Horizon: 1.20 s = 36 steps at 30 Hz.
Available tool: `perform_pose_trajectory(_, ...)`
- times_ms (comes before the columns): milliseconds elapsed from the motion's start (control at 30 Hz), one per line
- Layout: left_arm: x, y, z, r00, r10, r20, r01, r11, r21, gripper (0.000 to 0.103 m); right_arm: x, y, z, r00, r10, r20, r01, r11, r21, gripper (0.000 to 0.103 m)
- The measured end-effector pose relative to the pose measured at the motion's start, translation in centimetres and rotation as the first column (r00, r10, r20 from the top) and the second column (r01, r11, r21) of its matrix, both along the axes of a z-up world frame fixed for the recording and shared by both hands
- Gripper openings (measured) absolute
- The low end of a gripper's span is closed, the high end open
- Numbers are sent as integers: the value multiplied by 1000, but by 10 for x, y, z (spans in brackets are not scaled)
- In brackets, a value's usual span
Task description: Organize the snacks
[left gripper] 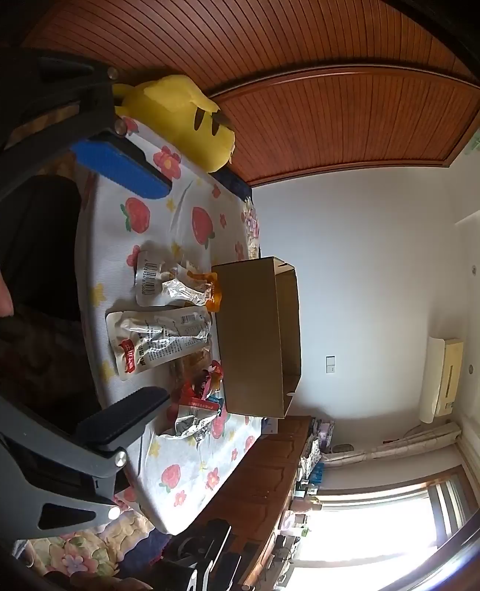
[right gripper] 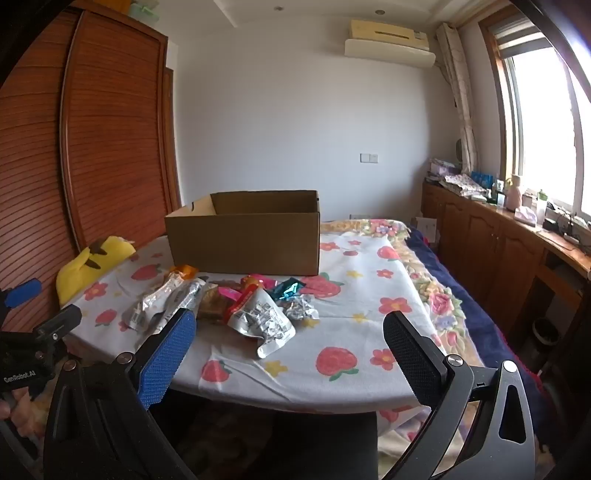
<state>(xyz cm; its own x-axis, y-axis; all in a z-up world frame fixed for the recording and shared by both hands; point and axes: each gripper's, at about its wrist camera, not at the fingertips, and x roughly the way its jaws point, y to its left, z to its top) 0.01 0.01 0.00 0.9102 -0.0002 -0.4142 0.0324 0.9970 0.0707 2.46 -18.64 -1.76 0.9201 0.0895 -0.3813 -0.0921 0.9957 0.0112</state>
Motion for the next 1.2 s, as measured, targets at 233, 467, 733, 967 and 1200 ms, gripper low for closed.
perform_pose_trajectory(233,1,0,1,1000,-2,7,2,1000,-2,102,-2,-1,1,1000,-1,1,1,1000,-2,103)
perform_pose_trajectory(467,-3,-1,7,1000,3,15,-3,1000,-4,102,-2,0,0,1000,-1,1,1,1000,-2,103)
perform_pose_trajectory(733,-3,1,7,1000,6,24,-5,1000,-3,102,-2,0,0,1000,-2,0,2,1000,-3,103)
perform_pose_trajectory(967,-4,1,8,1000,6,27,-6,1000,-3,102,-2,-1,0,1000,-3,1,3,1000,-1,103)
perform_pose_trajectory(1200,-4,2,11,999,3,32,-3,1000,-2,102,-3,-1,2,1000,-3,2,3,1000,0,103)
